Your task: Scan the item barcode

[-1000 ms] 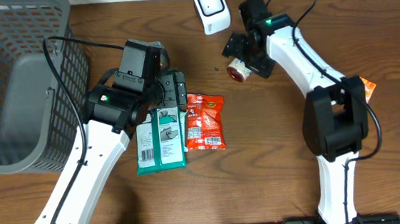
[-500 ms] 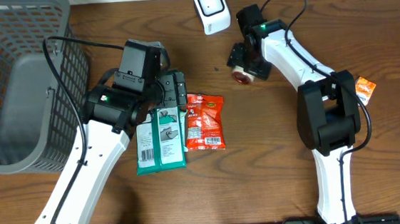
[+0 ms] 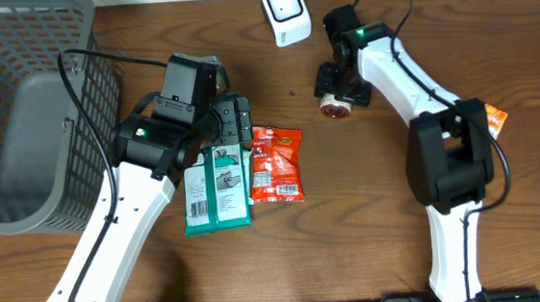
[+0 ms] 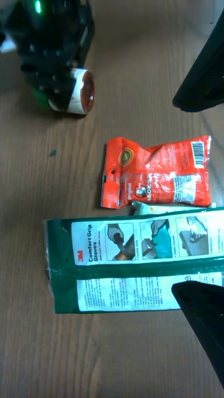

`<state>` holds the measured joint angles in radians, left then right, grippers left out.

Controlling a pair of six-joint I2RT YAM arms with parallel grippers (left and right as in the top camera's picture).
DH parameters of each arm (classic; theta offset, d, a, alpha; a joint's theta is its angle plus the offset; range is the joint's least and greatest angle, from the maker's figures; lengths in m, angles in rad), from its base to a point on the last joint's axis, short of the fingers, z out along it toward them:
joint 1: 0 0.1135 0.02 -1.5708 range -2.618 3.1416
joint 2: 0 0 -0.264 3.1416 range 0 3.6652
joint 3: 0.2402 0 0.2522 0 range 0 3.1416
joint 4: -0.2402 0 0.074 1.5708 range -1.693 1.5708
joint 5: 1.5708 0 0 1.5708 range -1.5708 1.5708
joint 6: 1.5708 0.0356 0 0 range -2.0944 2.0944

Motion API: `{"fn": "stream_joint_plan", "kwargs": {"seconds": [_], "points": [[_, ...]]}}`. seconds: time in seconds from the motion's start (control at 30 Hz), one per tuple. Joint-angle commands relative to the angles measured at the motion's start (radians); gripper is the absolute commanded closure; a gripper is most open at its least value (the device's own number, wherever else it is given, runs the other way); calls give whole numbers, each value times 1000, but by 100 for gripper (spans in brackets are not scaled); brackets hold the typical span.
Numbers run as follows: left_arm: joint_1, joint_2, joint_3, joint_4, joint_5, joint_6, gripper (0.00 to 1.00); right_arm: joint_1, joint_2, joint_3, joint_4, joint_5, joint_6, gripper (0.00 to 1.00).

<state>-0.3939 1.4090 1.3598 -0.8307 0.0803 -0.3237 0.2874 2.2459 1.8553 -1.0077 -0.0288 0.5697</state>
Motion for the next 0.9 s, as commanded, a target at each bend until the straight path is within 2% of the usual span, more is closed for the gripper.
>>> {"fn": "stream_joint_plan", "kwargs": {"seconds": [0.0,0.2,0.43,0.87], "points": [[0,3,17,-2,2,10,12,6,-117,0,-45,14,-87,31],[0,3,17,-2,2,10,13,8,-153,-2,-129,21,-123,31],[0,3,17,-2,2,10,13,8,-145,-3,-20,-16,-122,9],[0,3,17,-2,2,9,13,-51,-69,-1,129,-17,-68,9]]}}
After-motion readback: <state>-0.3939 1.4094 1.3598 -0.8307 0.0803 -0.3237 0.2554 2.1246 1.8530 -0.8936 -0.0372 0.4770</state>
